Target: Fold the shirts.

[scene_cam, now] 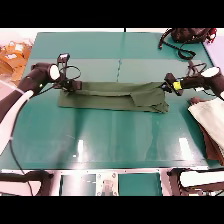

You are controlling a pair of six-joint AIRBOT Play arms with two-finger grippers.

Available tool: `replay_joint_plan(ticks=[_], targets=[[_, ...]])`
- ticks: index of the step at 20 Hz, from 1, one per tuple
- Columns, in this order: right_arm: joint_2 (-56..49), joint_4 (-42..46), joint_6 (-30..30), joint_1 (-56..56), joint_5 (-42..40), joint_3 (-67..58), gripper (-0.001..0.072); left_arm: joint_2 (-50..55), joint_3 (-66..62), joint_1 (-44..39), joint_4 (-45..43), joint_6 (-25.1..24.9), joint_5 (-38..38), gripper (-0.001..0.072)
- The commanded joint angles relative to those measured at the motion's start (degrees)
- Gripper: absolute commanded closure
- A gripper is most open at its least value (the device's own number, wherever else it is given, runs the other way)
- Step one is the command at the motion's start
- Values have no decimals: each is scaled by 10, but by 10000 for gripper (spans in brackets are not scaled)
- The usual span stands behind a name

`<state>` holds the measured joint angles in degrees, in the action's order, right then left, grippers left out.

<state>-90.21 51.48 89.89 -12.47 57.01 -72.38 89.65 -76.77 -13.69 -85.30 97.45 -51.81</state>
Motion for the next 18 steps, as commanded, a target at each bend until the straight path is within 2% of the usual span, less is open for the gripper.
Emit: replay_joint_plan(ticks=[1, 2, 3, 4, 5, 6, 8, 10, 12, 14, 15, 18], targets=[[-95, 0, 1, 16, -15, -76, 690, 75, -55, 5, 41, -37, 38, 685], [-113, 0, 1, 16, -15, -89, 690, 80, -56, 5, 41, -43, 52, 683], [-127, 0, 1, 16, -15, -100, 690, 84, -56, 5, 40, -50, 64, 592], [-137, 0, 0, 16, -15, -106, 689, 85, -56, 5, 37, -50, 75, 227], [-142, 1, -2, 15, -15, -111, 619, 85, -60, 5, 21, -49, 73, 61], [-141, 2, -8, 11, -13, -115, 519, 85, -71, 5, -20, -45, 55, 72], [-141, 2, -19, -10, 25, -144, 403, 85, -109, 17, -129, -14, -16, 72], [-141, 2, -43, -42, 91, -181, 174, 85, -159, 47, -162, -4, -103, 72], [-141, 2, -66, -72, 139, -199, 167, 85, -204, 82, -158, 10, -178, 72], [-144, 2, -105, -98, 177, -197, 164, 85, -232, 110, -111, 11, -225, 71], [-148, 2, -119, -105, 193, -190, 108, 85, -235, 120, -76, 6, -241, 72], [-175, 1, -168, -113, 253, -171, 95, 85, -235, 132, 28, -40, -273, 71]])
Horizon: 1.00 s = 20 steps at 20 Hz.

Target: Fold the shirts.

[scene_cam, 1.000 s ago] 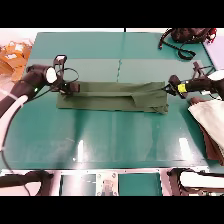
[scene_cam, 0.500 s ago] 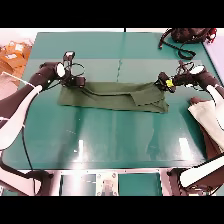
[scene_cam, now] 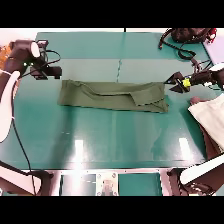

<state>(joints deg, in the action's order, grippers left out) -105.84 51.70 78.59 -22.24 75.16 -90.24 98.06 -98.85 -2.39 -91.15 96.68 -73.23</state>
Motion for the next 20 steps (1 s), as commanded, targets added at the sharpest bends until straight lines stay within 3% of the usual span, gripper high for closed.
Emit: replay_joint_plan(ticks=[1, 2, 4, 7, 8, 9, 11, 12, 13, 14, 20], targets=[[-31, -5, -69, -15, 89, 8, 89, 0, -14, 19, 122, -53, -65, 72], [-44, -16, -80, -15, 99, 8, 50, 0, -14, 19, 158, -75, -68, 71], [-63, -49, -107, -15, 99, 8, 50, 0, -14, 19, 220, -108, -68, 71], [-82, -72, -118, -5, 81, 7, 51, 0, -14, 19, 231, -113, -67, 72], [-87, -72, -116, 1, 60, 7, 84, 0, -14, 19, 233, -113, -67, 72], [-90, -72, -116, 8, 40, 7, 138, 0, -14, 19, 239, -113, -67, 73], [-90, -72, -116, 23, 11, 7, 420, 0, -14, 19, 267, -113, -66, 88], [-90, -72, -116, 31, 2, 6, 583, 0, -14, 19, 280, -114, -60, 326], [-90, -72, -116, 38, 1, 5, 690, 0, -14, 19, 291, -121, -51, 577], [-89, -72, -116, 43, 3, 2, 690, 0, -14, 16, 298, -124, -38, 686], [-6, -72, -116, 47, 103, -57, 691, 20, 5, -106, 304, -123, 86, 685]])
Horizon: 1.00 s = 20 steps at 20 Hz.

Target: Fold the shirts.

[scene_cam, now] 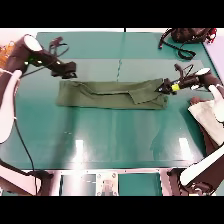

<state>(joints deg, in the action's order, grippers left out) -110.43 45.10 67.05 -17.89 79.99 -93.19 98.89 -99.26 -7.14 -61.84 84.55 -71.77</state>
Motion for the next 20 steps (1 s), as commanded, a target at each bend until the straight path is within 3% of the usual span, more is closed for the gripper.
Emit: replay_joint_plan(ticks=[1, 6, 11, 15, 17, 20], targets=[[64, -6, 2, 5, 71, -40, 691, 26, 13, -95, 17, -2, 106, 686], [176, -30, 15, 23, 127, -90, 691, 125, 14, -260, 95, -2, 296, 685], [203, -59, 30, 36, 159, -132, 691, 193, 11, -321, 232, -2, 404, 685], [202, -70, 30, 35, 158, -127, 691, 195, 7, -311, 262, -8, 392, 685], [202, -70, 30, 35, 156, -121, 690, 194, -17, -288, 256, -12, 318, 685], [202, -70, 47, 42, 155, -117, 691, 177, -76, -223, 210, -31, 134, 686]])
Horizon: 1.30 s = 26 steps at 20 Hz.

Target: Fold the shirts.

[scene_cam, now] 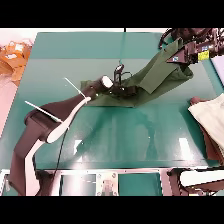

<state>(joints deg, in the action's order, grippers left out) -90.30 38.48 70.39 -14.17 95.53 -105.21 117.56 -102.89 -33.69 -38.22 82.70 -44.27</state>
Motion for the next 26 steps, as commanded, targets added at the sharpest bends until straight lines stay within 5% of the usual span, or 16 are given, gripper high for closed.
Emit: replay_joint_plan(ticks=[1, 6, 11, 14, 15, 16, 17, 21, 26], targets=[[1, -4, 17, 15, -5, 3, 690, -19, -67, 69, -58, -11, -203, 687], [-2, 1, 67, 137, -81, 5, 690, -97, -163, 192, -247, -3, -403, 685], [-80, 29, 124, 338, -274, 6, 690, -192, -163, 309, -277, -39, -421, 685], [-178, 18, 147, 451, -470, 5, 686, -217, -161, 353, -276, -54, -423, 685], [-217, 0, 147, 485, -541, 5, 517, -218, -161, 364, -276, -54, -428, 685], [-247, -20, 147, 510, -590, 5, 262, -218, -161, 372, -276, -55, -437, 685], [-270, -35, 147, 527, -621, 5, 217, -218, -161, 378, -276, -60, -445, 685], [-261, -38, 147, 490, -594, 5, 220, -218, -161, 381, -284, -91, -447, 685], [-194, 18, 147, 314, -386, 5, 220, -217, -161, 381, -288, -93, -434, 685]])
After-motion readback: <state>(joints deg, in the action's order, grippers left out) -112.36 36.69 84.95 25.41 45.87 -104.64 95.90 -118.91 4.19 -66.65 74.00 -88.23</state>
